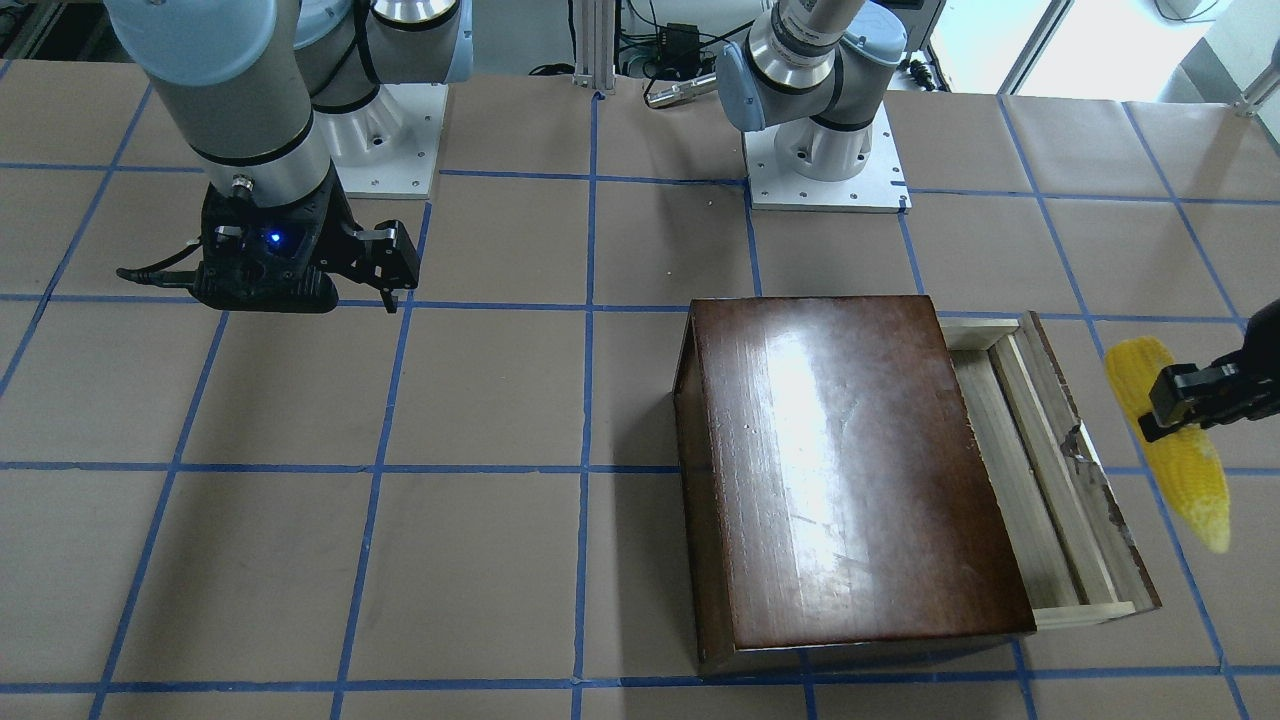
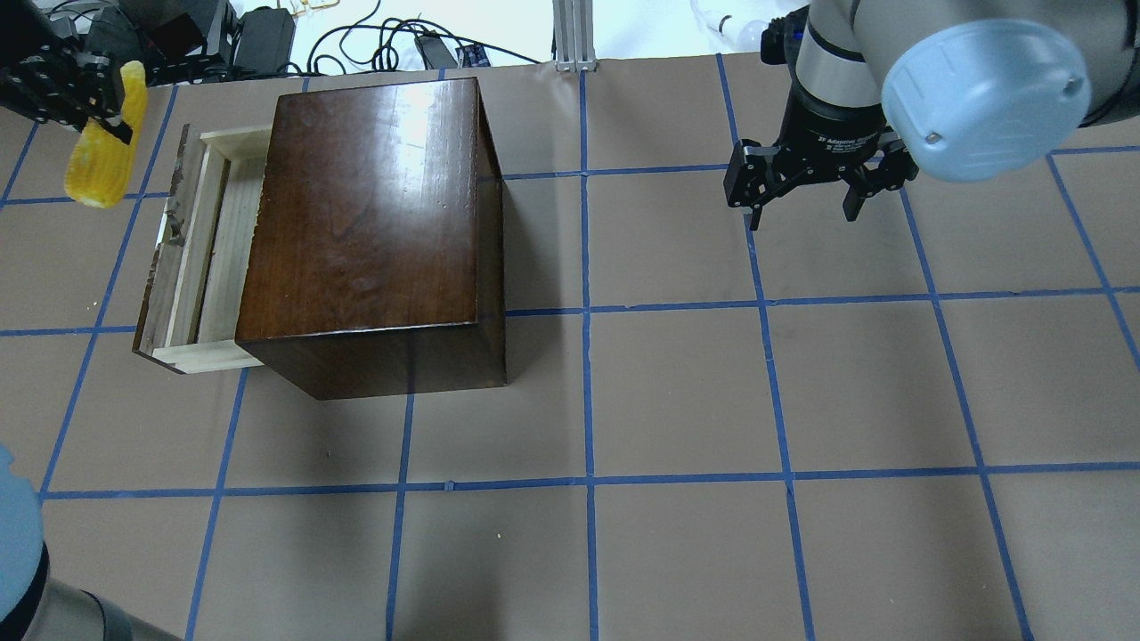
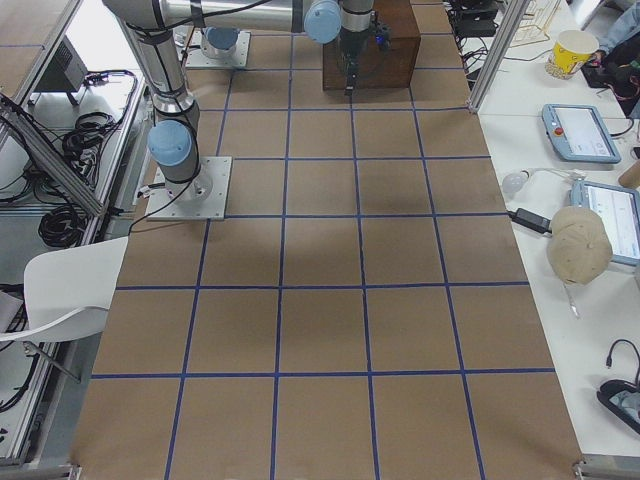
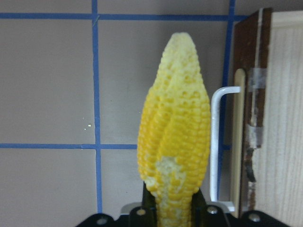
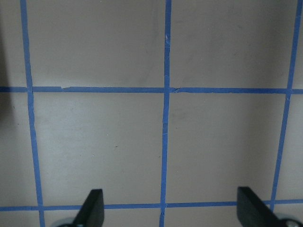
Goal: Open drawer and put corn inside
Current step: 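Lift the corn with the left gripper and carry it over the drawer, then lower the corn into the open drawer and open the left gripper, then raise the left gripper up and away from the drawer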
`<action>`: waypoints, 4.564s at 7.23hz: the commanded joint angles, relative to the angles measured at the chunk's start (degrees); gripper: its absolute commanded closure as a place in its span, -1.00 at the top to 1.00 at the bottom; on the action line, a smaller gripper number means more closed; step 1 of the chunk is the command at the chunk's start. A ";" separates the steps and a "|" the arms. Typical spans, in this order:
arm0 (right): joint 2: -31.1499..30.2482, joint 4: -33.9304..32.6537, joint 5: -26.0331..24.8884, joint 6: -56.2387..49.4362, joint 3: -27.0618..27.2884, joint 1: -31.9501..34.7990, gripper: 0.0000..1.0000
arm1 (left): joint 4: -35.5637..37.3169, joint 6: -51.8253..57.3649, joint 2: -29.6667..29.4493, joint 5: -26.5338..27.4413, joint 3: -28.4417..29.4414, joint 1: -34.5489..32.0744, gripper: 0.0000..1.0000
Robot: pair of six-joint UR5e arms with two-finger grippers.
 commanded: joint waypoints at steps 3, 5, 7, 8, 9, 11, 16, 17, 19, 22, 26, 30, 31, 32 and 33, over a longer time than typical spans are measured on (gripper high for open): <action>0.00 0.04 -0.05 0.00 0.00 0.00 1.00 | 2.74 -1.07 -2.12 -1.37 -6.06 -1.36 -1.00; 0.00 0.04 -0.05 0.00 0.00 0.00 1.00 | 7.64 -0.88 -2.65 -1.37 -11.16 -1.36 -1.00; 0.00 -0.05 -0.13 0.00 0.00 0.00 1.00 | 7.93 -0.97 -3.00 -1.54 -12.50 -1.36 -0.92; 0.00 0.04 -0.13 0.00 0.00 0.00 1.00 | 7.93 -0.97 -3.79 -1.55 -12.50 -1.36 -0.83; 0.00 -0.05 -0.13 0.00 0.00 0.00 1.00 | 7.93 -1.41 -4.49 -3.81 -12.41 -1.36 -0.49; 0.00 0.04 -0.13 0.00 0.00 0.00 1.00 | 7.93 -1.33 -4.85 -4.88 -12.33 -1.36 0.90; 0.00 0.04 -0.13 0.00 0.00 0.00 1.00 | 6.61 -0.71 -1.61 -2.70 -11.36 -1.10 1.00; 0.00 0.04 -0.13 0.00 0.00 0.00 1.00 | 5.30 -0.71 -0.47 -0.95 -10.31 -1.53 1.00; 0.00 -0.05 -0.13 -0.09 0.00 0.00 1.00 | -1.53 -1.23 1.91 -0.32 -5.41 -2.93 1.00; 0.00 0.04 -0.05 0.00 0.00 0.00 1.00 | -2.36 -1.32 5.07 5.29 -3.71 -11.97 1.00; 0.00 0.04 -0.05 0.00 0.00 0.00 1.00 | -2.36 -9.27 6.84 5.05 -4.41 -22.95 1.00; 0.00 0.04 -0.05 0.00 0.00 0.00 1.00 | -1.22 -14.68 9.03 4.60 -7.58 -27.65 1.00; 0.00 -0.05 -0.05 0.00 0.00 0.00 1.00 | -0.87 -14.33 9.03 3.91 -7.58 -25.03 1.00; 0.00 -0.05 -0.05 0.00 0.00 0.00 1.00 | -1.04 -12.16 9.03 3.21 -7.84 -22.48 1.00; 0.00 0.04 -0.22 0.00 0.00 0.00 1.00 | -0.95 -11.79 9.47 3.29 -9.41 -22.37 1.00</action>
